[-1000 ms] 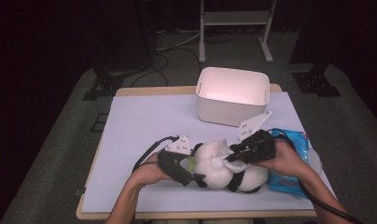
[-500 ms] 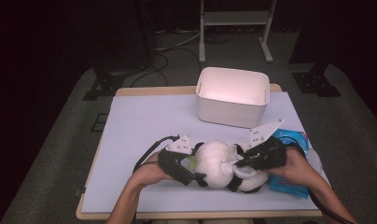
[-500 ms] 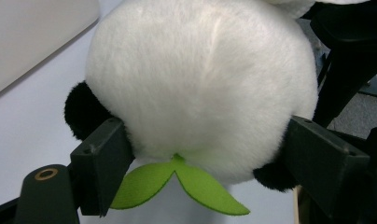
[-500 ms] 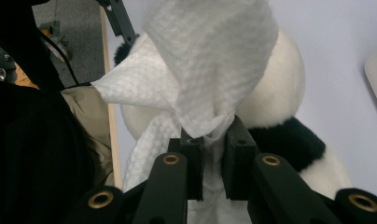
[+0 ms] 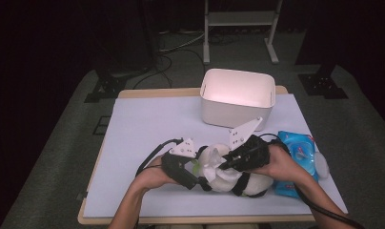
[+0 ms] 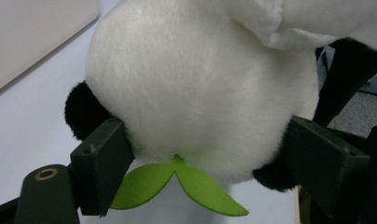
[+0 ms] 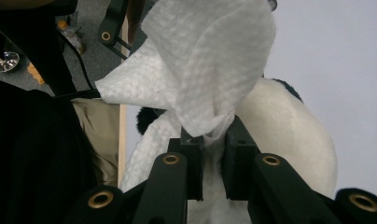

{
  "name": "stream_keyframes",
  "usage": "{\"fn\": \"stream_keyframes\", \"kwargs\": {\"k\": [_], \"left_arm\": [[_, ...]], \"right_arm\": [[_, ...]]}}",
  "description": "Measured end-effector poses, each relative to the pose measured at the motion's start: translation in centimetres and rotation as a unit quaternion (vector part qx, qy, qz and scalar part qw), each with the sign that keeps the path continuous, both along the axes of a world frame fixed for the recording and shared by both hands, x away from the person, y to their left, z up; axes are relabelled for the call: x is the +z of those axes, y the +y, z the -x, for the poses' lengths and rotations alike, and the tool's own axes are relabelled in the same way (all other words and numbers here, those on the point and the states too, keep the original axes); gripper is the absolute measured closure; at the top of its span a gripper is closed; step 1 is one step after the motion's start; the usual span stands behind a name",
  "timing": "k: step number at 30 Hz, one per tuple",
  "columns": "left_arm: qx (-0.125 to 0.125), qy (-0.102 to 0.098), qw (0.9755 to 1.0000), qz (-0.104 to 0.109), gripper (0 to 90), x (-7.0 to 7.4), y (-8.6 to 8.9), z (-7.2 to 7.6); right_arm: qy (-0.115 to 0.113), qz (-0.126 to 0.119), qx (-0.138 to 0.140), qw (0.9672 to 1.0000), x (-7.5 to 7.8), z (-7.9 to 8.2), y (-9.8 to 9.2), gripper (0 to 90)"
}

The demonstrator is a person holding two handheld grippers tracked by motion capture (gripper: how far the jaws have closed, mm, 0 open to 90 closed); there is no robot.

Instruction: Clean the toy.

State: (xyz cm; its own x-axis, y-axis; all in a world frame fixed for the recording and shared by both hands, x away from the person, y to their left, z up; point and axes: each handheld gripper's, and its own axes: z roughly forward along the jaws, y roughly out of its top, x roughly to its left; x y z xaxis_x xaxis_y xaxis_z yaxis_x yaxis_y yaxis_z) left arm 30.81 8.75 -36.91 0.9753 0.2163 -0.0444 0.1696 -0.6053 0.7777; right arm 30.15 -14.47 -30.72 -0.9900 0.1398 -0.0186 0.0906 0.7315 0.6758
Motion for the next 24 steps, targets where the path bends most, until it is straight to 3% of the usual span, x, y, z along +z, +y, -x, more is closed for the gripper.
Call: {"fn": "stream_keyframes", "kwargs": {"k": [6,18,24], "left_arm": [[0.002,0.003,1.0000,0.004,17.7,-0.2,0.0,-0.1],[0.001,0.006,1.0000,0.002,17.7,-0.3,0.2,-0.2],[-0.002,0.004,1.0000,0.007,17.8,0.1,0.0,0.0]], "right_arm": [[0.009,-0.005,-0.003,0.9999,-0.5,0.1,-1.0,80.0],[0.034,-0.003,-0.053,0.9980,-2.4,0.3,-5.8,79.9],[0.041,-0.012,-0.061,0.9972,-2.6,0.2,-6.7,80.0]]}}
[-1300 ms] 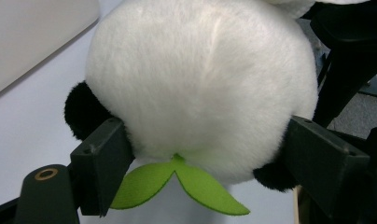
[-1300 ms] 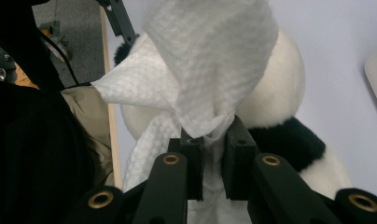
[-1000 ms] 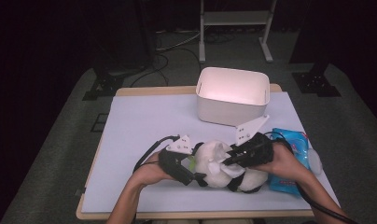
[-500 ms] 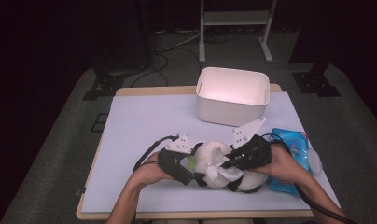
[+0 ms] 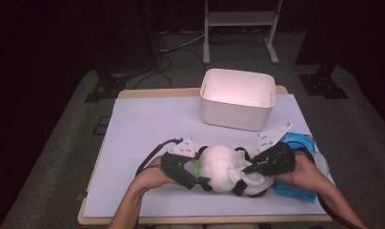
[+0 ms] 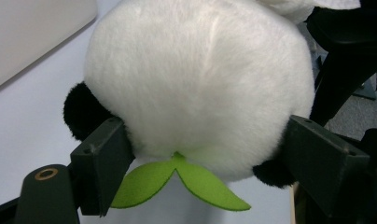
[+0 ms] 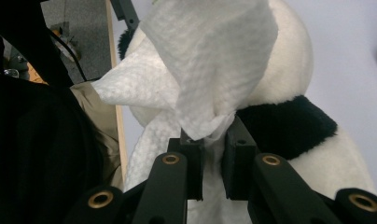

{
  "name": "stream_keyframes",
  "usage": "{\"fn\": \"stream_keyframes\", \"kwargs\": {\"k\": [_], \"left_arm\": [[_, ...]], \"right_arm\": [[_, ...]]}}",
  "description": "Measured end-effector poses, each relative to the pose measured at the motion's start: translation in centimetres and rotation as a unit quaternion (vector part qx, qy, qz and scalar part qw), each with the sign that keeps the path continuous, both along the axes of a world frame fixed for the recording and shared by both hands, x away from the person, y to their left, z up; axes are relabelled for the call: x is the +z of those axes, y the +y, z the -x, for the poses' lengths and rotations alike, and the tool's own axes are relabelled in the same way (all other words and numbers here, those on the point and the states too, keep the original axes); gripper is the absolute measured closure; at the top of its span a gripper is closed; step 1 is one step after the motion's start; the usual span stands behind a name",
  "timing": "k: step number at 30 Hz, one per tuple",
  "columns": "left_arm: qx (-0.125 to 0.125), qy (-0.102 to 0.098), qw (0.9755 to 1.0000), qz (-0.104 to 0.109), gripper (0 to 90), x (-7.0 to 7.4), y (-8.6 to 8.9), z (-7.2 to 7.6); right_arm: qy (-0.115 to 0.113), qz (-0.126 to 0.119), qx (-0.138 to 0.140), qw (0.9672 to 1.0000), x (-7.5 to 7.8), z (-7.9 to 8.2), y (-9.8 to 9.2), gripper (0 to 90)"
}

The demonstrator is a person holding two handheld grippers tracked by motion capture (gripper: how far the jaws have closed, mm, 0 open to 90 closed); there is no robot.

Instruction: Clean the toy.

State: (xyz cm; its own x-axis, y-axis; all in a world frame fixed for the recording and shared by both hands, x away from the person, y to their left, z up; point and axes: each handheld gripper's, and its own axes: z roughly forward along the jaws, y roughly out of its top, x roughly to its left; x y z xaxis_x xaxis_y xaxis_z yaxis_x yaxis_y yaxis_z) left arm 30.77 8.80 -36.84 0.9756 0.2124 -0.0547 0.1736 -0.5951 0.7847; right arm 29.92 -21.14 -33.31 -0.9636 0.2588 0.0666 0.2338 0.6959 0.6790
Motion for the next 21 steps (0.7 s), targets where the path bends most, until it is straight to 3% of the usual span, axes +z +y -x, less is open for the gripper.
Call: {"fn": "stream_keyframes", "kwargs": {"k": [7,12,21], "left_arm": [[-0.001,-0.001,1.0000,0.002,17.8,0.0,0.0,0.1],[-0.005,-0.004,1.0000,0.003,17.9,0.2,-0.1,0.3],[-0.006,-0.012,0.9999,0.000,17.9,0.5,-0.5,0.7]], "right_arm": [[-0.018,0.009,-0.007,0.9998,0.9,-0.5,0.3,79.7],[-0.017,0.003,-0.009,0.9998,1.4,-1.4,0.8,79.7],[-0.011,0.016,0.006,0.9998,2.8,-3.7,3.9,79.5]]}}
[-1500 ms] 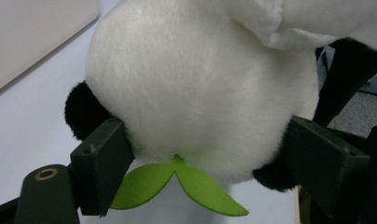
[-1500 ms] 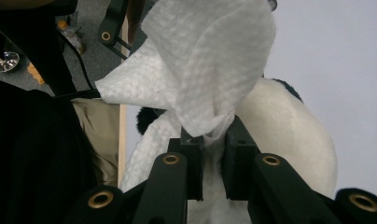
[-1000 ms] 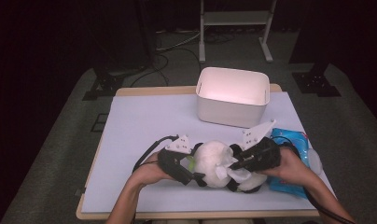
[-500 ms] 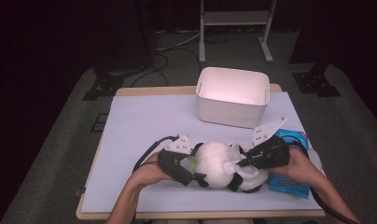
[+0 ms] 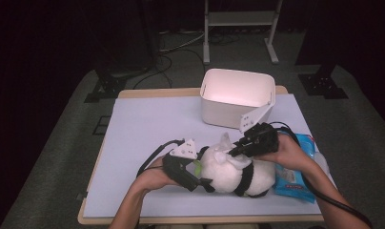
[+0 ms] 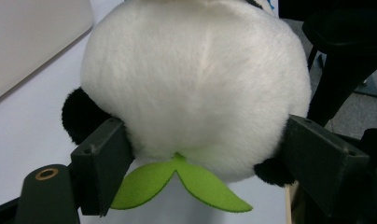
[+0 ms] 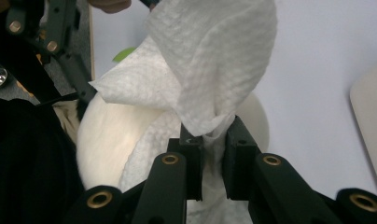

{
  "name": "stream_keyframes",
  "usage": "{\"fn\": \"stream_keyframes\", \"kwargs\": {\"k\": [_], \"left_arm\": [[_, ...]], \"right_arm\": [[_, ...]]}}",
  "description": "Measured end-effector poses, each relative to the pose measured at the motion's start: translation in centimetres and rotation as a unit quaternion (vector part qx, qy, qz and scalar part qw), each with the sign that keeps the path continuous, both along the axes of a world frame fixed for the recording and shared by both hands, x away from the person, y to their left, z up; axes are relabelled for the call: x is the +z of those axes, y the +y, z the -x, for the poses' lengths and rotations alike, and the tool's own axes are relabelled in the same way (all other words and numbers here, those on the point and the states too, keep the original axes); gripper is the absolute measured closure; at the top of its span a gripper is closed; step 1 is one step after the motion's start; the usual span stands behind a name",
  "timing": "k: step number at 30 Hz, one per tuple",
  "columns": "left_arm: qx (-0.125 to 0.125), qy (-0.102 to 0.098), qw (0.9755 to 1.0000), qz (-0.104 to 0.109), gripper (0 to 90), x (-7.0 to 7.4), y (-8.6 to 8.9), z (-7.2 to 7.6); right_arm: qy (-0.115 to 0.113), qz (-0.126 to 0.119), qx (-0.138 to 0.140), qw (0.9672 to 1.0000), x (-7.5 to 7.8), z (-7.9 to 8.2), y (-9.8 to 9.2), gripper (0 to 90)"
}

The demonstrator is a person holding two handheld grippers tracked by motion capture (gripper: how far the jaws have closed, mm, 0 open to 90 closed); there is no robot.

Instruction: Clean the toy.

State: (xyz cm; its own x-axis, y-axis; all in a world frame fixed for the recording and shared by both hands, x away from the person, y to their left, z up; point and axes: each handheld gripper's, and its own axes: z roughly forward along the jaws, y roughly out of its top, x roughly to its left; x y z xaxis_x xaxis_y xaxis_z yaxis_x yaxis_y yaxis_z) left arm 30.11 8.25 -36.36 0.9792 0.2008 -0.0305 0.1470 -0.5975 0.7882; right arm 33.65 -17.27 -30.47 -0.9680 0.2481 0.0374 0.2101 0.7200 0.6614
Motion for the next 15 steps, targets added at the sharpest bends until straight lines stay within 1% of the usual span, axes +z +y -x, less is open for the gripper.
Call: {"fn": "stream_keyframes", "kwargs": {"k": [5,8,9,13,15], "left_arm": [[-0.003,-0.004,1.0000,-0.006,17.9,0.0,0.0,0.0],[-0.002,-0.003,1.0000,-0.006,17.9,0.0,0.0,0.1],[-0.001,-0.002,1.0000,-0.006,17.9,-0.1,0.1,0.1],[0.000,0.000,1.0000,-0.004,17.9,-0.2,0.1,0.0],[-0.001,0.001,1.0000,-0.002,17.9,-0.2,0.1,0.0]], "right_arm": [[0.007,0.012,0.010,0.9999,0.5,-1.4,2.4,79.4],[0.007,0.016,0.013,0.9998,0.4,-1.9,3.2,79.3],[0.010,0.019,0.013,0.9997,0.3,-2.3,3.4,79.2],[0.012,0.017,0.008,0.9997,0.1,-2.6,3.2,79.1],[0.016,0.015,0.001,0.9998,0.0,-2.6,2.8,79.1]]}}
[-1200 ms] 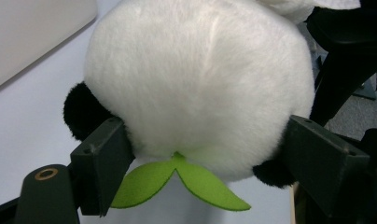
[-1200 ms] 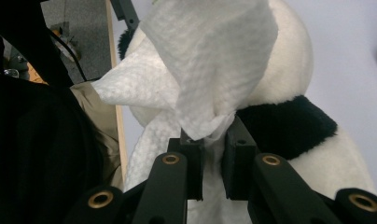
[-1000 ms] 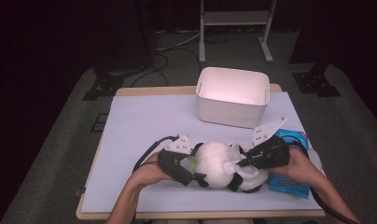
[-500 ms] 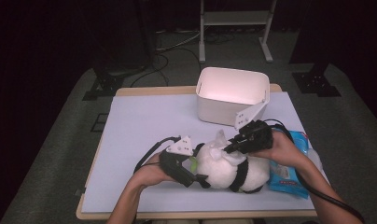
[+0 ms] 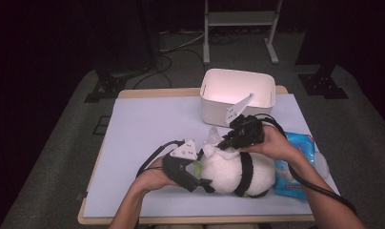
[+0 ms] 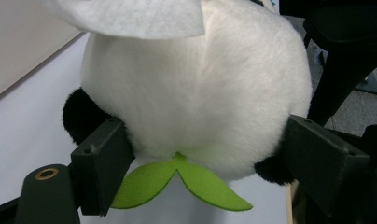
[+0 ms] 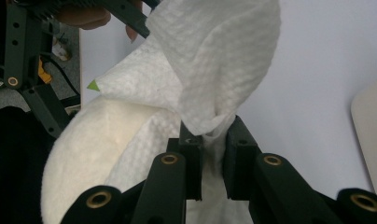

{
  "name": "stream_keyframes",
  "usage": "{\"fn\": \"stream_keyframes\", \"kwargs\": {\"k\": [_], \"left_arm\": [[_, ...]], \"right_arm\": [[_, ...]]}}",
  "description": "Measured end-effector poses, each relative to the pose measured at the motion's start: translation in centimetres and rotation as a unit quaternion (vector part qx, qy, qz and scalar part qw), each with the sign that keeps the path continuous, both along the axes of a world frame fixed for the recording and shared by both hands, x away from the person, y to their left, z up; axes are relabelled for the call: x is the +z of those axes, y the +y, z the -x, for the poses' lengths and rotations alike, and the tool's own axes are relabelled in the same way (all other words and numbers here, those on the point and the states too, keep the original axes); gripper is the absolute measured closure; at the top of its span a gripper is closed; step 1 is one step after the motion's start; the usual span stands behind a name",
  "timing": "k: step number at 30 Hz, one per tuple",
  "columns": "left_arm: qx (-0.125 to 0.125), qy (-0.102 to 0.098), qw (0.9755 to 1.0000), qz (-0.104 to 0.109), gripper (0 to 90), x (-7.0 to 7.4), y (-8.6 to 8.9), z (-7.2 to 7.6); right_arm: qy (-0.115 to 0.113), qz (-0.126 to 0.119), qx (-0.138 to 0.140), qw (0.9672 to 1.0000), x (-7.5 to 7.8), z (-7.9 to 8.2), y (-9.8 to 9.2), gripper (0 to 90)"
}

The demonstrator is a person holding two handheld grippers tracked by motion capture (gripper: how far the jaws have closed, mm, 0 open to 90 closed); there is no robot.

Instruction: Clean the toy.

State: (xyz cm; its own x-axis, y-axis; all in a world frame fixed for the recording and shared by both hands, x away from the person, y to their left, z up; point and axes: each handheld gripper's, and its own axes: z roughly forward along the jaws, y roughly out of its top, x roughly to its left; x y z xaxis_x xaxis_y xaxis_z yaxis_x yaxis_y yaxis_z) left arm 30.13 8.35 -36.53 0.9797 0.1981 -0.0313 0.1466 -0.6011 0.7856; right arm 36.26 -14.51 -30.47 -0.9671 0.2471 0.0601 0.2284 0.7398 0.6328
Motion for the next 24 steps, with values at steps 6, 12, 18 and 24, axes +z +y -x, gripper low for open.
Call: {"fn": "stream_keyframes", "kwargs": {"k": [6,12,18,24], "left_arm": [[-0.003,0.000,1.0000,-0.001,17.9,0.0,0.1,-0.1],[-0.001,0.006,1.0000,0.000,17.9,-0.2,0.2,-0.2],[0.000,0.004,1.0000,-0.001,17.9,-0.2,0.3,-0.2],[0.003,0.006,1.0000,-0.001,17.9,-0.2,0.2,-0.2]], "right_arm": [[0.000,-0.003,-0.016,0.9999,-0.3,0.2,-1.7,79.2],[0.005,-0.008,-0.033,0.9994,-1.1,0.7,-3.8,79.0],[0.000,-0.020,-0.042,0.9989,-1.9,2.2,-5.7,79.0],[-0.010,-0.026,-0.035,0.9990,-1.6,3.7,-5.8,79.0]]}}
